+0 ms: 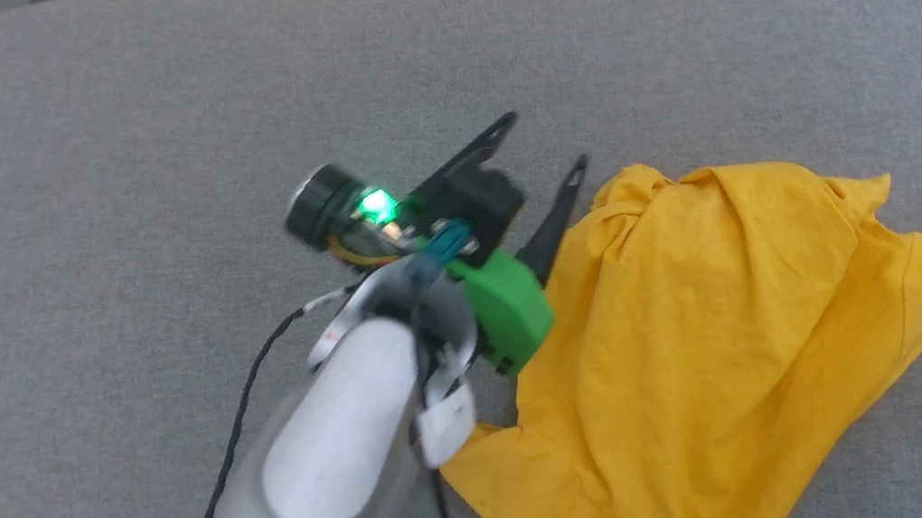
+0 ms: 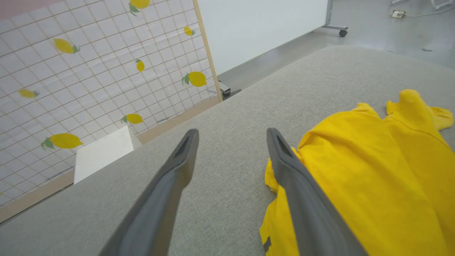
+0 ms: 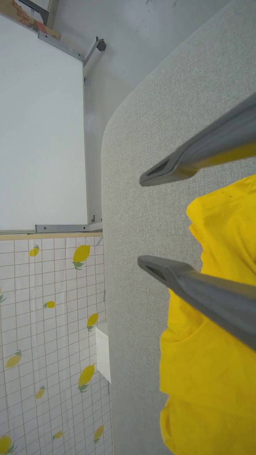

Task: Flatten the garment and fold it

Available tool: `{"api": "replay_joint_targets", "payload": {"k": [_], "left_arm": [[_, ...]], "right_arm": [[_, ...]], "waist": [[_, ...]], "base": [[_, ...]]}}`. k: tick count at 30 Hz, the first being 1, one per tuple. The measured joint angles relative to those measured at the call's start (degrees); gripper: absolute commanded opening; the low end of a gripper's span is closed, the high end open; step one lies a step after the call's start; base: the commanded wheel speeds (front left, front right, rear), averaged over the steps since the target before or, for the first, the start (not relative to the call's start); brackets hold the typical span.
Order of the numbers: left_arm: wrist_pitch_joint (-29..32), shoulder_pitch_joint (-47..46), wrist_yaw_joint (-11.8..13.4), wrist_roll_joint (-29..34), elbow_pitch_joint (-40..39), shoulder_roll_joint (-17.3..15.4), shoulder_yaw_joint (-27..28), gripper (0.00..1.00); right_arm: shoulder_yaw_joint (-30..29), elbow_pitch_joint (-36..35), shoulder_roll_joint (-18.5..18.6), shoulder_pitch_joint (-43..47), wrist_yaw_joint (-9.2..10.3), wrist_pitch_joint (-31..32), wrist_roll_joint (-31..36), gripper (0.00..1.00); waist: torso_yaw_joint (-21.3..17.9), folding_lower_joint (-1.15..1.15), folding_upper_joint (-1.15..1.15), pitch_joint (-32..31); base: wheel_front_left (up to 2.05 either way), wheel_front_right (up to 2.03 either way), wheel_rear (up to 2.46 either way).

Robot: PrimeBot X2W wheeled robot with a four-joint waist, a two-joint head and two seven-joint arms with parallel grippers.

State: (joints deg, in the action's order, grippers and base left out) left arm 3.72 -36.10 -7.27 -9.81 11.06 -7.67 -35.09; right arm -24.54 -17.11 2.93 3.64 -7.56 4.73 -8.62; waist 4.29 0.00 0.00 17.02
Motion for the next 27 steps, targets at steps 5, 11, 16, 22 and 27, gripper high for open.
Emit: {"api": "replay_joint_targets", "payload": {"k": [5,11,16,22,27], "left_arm": [[5.3,-8.6,-0.1,-8.5,6.6,-1.2,-9.3,1.00],[10.4,-15.4,-0.1,-15.0,13.2,-3.5,-18.8,1.00],[12.3,-17.2,-0.1,-21.3,16.3,-3.7,-24.5,1.00],[16.6,-19.9,0.0,-30.9,14.6,-5.1,-33.1,1.00],[13.3,-21.5,-0.2,-32.0,13.2,-6.5,-36.6,0.00]], "right_arm": [[0.3,-2.1,0.0,-0.5,0.00,1.9,0.0,1.00],[0.8,-3.4,0.0,-1.0,0.00,3.3,0.0,1.00],[1.5,-3.3,0.0,-1.3,0.00,3.3,-0.1,1.00],[1.7,-3.1,0.0,-1.4,0.00,3.4,-0.5,1.00],[2.3,-1.7,0.0,-2.7,0.00,3.3,-1.1,1.00]], "waist": [[-0.8,0.00,0.00,1.7],[-2.4,0.00,0.00,4.5],[-3.8,0.00,0.00,6.6],[-5.1,0.00,0.00,8.5],[-5.4,0.00,0.00,9.1]], "base": [[0.00,0.00,0.00],[0.00,0.00,0.00],[0.00,0.00,0.00],[0.00,0.00,0.00],[0.00,0.00,0.00]]}}
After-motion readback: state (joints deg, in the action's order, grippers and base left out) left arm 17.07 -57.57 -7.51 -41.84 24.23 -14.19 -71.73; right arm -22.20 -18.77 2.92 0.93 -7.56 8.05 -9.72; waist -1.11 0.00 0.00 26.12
